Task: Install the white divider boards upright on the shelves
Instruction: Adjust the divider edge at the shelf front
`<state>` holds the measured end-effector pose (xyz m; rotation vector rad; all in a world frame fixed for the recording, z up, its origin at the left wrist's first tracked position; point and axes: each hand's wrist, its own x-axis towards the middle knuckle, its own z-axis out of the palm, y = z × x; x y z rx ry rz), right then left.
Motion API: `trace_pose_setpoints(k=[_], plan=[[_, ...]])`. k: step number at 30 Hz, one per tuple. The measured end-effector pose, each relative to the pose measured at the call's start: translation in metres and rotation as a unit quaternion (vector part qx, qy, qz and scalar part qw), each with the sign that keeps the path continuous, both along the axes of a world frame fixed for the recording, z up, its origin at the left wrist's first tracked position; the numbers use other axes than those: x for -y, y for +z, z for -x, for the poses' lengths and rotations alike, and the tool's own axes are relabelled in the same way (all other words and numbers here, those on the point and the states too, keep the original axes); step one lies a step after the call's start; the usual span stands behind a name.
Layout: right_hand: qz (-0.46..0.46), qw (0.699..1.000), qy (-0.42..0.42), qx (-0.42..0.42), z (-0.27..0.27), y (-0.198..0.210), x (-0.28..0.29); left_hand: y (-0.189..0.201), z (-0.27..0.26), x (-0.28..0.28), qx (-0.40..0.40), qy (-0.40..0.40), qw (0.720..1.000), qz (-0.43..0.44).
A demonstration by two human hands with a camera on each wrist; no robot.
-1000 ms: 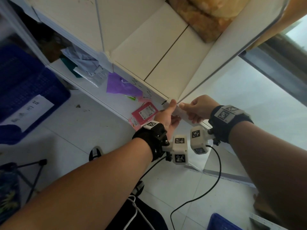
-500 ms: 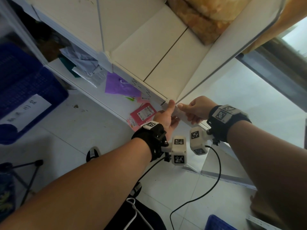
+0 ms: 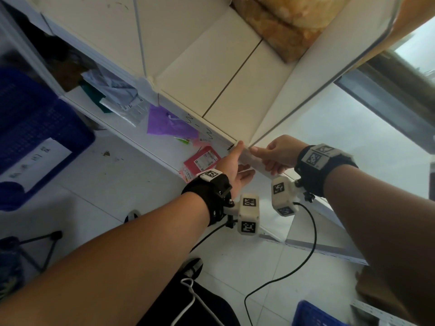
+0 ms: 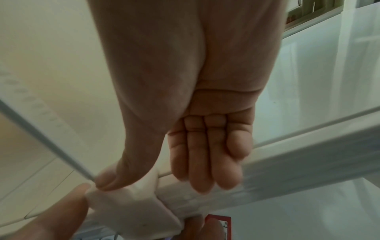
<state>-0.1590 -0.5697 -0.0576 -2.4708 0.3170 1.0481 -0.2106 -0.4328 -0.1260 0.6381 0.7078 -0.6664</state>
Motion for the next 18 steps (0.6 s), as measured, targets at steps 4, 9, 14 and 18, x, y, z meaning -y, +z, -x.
trace_pose_setpoints(k=[4, 9, 14, 18], plan=[[-0.004, 1.0, 0.003, 0.007, 0.002, -0.001, 0.003, 0.002, -0.001, -0.004, 0.0, -0.024, 1.0, -0.005], [0.013, 1.0, -0.002, 0.008, 0.002, -0.004, 0.002, 0.009, -0.005, -0.008, 0.011, -0.084, 0.996, -0.035], [0.032, 0.999, -0.034, 0.022, 0.006, -0.002, -0.003, 0.015, -0.007, -0.012, 0.029, -0.179, 0.976, -0.119], [0.058, 0.997, -0.055, -0.003, 0.006, 0.004, -0.01, 0.021, -0.016, -0.024, 0.035, -0.273, 0.949, -0.152]])
